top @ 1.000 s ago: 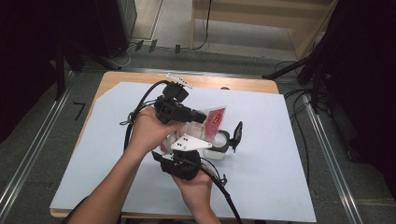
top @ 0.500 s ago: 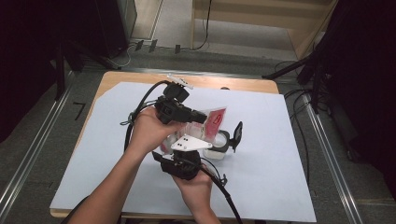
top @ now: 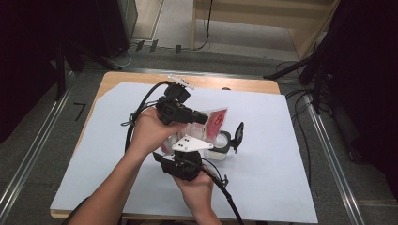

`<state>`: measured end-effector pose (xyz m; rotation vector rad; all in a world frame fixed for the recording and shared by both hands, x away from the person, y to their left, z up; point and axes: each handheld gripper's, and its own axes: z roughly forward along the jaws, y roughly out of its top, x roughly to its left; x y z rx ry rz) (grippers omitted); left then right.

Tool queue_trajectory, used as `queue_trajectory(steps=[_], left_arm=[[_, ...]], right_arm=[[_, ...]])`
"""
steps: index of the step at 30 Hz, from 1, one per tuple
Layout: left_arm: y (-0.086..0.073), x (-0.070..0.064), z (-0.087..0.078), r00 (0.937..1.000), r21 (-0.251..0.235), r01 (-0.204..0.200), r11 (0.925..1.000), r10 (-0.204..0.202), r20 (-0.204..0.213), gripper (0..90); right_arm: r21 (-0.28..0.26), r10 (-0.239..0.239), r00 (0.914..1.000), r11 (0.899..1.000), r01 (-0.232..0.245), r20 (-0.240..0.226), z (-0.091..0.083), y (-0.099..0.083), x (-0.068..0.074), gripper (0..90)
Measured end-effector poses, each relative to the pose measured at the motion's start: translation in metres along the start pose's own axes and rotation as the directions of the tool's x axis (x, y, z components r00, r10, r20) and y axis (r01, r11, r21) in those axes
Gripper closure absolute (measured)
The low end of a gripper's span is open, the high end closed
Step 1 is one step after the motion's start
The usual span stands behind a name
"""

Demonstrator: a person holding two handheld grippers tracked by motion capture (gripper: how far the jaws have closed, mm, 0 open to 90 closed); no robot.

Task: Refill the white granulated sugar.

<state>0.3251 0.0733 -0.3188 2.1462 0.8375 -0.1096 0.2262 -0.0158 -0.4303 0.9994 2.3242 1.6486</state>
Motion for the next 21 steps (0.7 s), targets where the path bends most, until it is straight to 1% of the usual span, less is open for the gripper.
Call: queue_trajectory(steps=[2, 3, 7, 10, 19, 20, 21], left_arm=[[-0.0002, 0.0009, 0.0004, 1.0000, 0.003, 0.002, 1.0000, -0.002, -0.001, 83.5], [-0.0004, 0.0015, 0.0007, 1.0000, -0.001, 0.003, 1.0000, -0.003, 0.007, 83.5], [-0.0004, 0.0013, 0.0005, 1.0000, 0.001, 0.002, 1.0000, -0.002, 0.001, 83.5], [-0.0006, 0.0016, 0.0012, 1.0000, -0.004, 0.002, 1.0000, -0.002, 0.006, 83.6], [-0.0002, 0.0004, 0.0019, 1.0000, -0.001, 0.002, 1.0000, -0.002, 0.001, 83.6], [0.0000, 0.0004, 0.0019, 1.0000, 0.004, 0.003, 1.0000, -0.003, -0.004, 83.6], [-0.0001, 0.0013, 0.0019, 1.0000, 0.004, -0.001, 1.0000, 0.001, 0.001, 83.6]], right_arm=[[0.002, 0.001, 1.0000, 1.000, -0.001, 0.001, 0.0003, -0.0002, -0.0003, 64.1], [0.002, 0.004, 1.0000, 1.000, -0.004, 0.002, 0.0005, -0.0004, -0.0002, 64.0], [0.002, 0.000, 1.0000, 1.000, 0.000, 0.002, 0.0007, -0.0005, -0.0005, 64.1], [0.001, 0.001, 1.0000, 1.000, -0.001, 0.004, 0.0009, -0.0008, -0.0007, 64.1], [0.002, 0.000, 1.0000, 1.000, 0.000, 0.003, 0.0004, -0.0009, -0.0015, 64.1], [0.003, 0.001, 1.0000, 1.000, -0.001, 0.004, 0.0004, -0.0009, -0.0016, 64.1], [0.003, 0.001, 1.0000, 1.000, -0.001, 0.004, 0.0004, -0.0010, -0.0017, 64.1]])
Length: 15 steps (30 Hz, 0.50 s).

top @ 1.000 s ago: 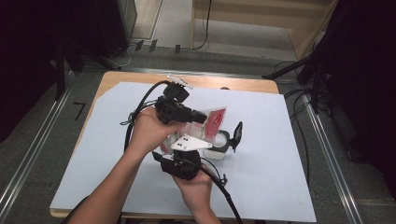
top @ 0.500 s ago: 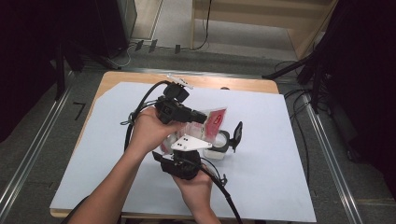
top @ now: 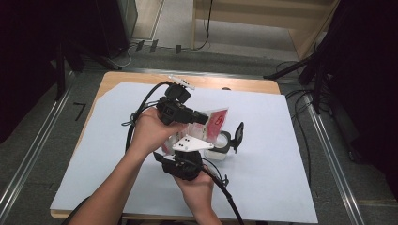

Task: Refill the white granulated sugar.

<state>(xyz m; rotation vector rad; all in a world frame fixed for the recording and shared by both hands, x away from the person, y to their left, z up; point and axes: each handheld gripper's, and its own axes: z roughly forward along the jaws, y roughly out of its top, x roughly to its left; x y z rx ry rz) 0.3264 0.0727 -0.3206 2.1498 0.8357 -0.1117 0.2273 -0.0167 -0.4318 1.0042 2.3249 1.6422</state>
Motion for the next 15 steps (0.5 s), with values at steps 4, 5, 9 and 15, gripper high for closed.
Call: queue_trajectory(steps=[4, 5, 9, 15], left_arm=[[0.0001, 0.0001, -0.0001, 1.0000, 0.002, 0.005, 1.0000, -0.005, -0.001, 83.5], [0.0001, 0.0001, -0.0002, 1.0000, 0.002, 0.004, 1.0000, -0.004, -0.002, 83.5], [0.0000, 0.0003, 0.0005, 1.0000, -0.002, 0.005, 1.0000, -0.005, 0.003, 83.5], [-0.0001, 0.0002, 0.0027, 1.0000, 0.003, 0.005, 1.0000, -0.005, 0.004, 83.5]], right_arm=[[0.002, 0.000, 1.0000, 1.000, 0.000, 0.000, -0.0001, 0.0003, 0.0001, 64.1], [0.002, 0.000, 1.0000, 1.000, 0.000, 0.000, -0.0001, 0.0003, 0.0000, 64.2], [0.002, -0.001, 1.0000, 1.000, 0.001, 0.000, 0.0000, 0.0002, -0.0001, 64.1], [0.007, 0.003, 1.0000, 1.000, -0.003, 0.001, 0.0000, -0.0007, -0.0014, 64.2]])
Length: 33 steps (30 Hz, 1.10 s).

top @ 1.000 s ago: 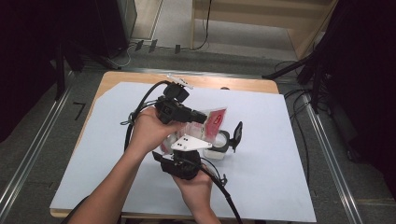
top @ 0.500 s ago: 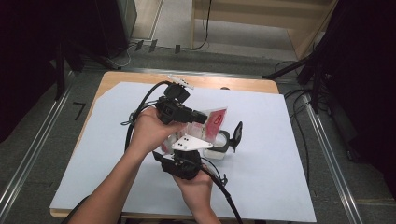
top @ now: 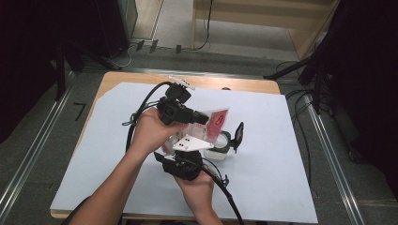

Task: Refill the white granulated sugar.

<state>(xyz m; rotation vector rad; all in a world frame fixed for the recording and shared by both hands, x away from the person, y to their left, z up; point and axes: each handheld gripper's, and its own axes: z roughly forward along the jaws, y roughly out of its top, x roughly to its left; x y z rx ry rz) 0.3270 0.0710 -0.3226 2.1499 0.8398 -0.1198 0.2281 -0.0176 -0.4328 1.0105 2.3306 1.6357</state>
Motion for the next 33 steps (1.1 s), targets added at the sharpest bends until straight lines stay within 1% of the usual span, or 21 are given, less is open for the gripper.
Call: queue_trajectory(steps=[5, 12, 15, 16, 21, 25, 28, 33], left_arm=[[0.0000, -0.0005, 0.0000, 1.0000, -0.001, 0.001, 1.0000, -0.001, -0.004, 83.4], [-0.0008, 0.0009, 0.0005, 1.0000, -0.009, 0.004, 0.9999, -0.004, 0.007, 83.4], [-0.0008, 0.0010, 0.0002, 1.0000, -0.005, 0.002, 1.0000, -0.002, 0.009, 83.3], [-0.0007, 0.0008, 0.0001, 1.0000, -0.003, -0.001, 1.0000, 0.001, 0.003, 83.3], [-0.0005, -0.0001, -0.0001, 1.0000, 0.003, -0.003, 1.0000, 0.003, 0.000, 83.3], [-0.0007, -0.0009, 0.0005, 1.0000, -0.004, 0.000, 1.0000, 0.000, 0.007, 83.2], [-0.0006, -0.0015, 0.0006, 1.0000, -0.002, -0.003, 1.0000, 0.003, -0.001, 83.2], [-0.0007, -0.0012, 0.0004, 1.0000, -0.001, -0.006, 1.0000, 0.006, 0.000, 83.2]], right_arm=[[-0.001, -0.001, 1.0000, 1.000, 0.001, 0.000, 0.0000, -0.0003, -0.0002, 64.1], [0.000, -0.007, 1.0000, 1.000, 0.007, 0.001, 0.0003, -0.0007, -0.0002, 64.1], [-0.002, -0.006, 1.0000, 1.000, 0.006, 0.002, 0.0005, -0.0008, 0.0000, 64.1], [-0.002, -0.005, 1.0000, 1.000, 0.005, 0.002, 0.0005, -0.0008, 0.0001, 64.1], [-0.005, -0.007, 1.0000, 1.000, 0.007, 0.002, 0.0004, -0.0012, 0.0000, 64.1], [-0.006, -0.007, 1.0000, 1.000, 0.007, 0.002, 0.0001, -0.0014, 0.0000, 64.1], [-0.010, -0.005, 1.0000, 1.000, 0.005, 0.002, -0.0002, -0.0018, 0.0002, 64.1], [-0.012, -0.007, 1.0000, 1.000, 0.007, 0.003, 0.0000, -0.0021, 0.0002, 64.1]])
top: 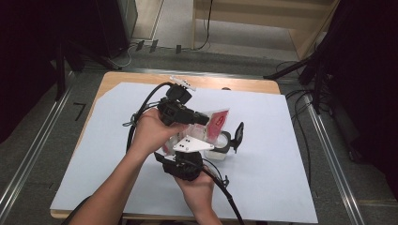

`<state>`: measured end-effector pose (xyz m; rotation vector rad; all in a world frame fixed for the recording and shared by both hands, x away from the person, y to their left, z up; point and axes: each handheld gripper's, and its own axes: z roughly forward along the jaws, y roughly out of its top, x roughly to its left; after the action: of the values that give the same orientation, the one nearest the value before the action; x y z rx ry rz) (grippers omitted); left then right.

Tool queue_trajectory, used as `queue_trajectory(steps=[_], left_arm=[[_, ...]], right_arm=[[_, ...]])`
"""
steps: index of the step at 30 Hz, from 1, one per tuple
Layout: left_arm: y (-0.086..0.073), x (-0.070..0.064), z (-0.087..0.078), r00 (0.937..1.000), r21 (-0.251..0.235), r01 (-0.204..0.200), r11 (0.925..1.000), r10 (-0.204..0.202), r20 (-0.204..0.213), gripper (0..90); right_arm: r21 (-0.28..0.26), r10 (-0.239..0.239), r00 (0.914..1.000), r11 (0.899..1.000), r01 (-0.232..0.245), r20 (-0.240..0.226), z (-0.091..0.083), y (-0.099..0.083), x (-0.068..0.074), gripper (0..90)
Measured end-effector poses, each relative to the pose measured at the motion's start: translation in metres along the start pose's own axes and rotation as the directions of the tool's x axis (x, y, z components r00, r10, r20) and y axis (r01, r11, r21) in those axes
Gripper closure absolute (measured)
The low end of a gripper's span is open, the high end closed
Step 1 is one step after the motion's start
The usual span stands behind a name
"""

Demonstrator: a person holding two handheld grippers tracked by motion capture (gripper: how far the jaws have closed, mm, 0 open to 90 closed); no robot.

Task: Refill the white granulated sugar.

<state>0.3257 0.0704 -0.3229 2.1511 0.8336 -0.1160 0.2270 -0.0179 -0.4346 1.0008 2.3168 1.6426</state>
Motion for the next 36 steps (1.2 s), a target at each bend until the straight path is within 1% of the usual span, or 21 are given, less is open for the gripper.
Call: queue_trajectory(steps=[19, 36], left_arm=[[0.0016, -0.0015, 0.0009, 1.0000, -0.001, 0.001, 1.0000, -0.001, -0.001, 83.0], [0.0014, -0.0014, 0.0009, 1.0000, -0.001, 0.000, 1.0000, 0.000, -0.001, 82.9]], right_arm=[[-0.004, 0.007, 1.0000, 1.000, -0.007, -0.002, -0.0015, 0.0007, -0.0004, 64.2], [-0.004, 0.003, 1.0000, 1.000, -0.003, -0.001, -0.0013, 0.0005, -0.0004, 64.1]])
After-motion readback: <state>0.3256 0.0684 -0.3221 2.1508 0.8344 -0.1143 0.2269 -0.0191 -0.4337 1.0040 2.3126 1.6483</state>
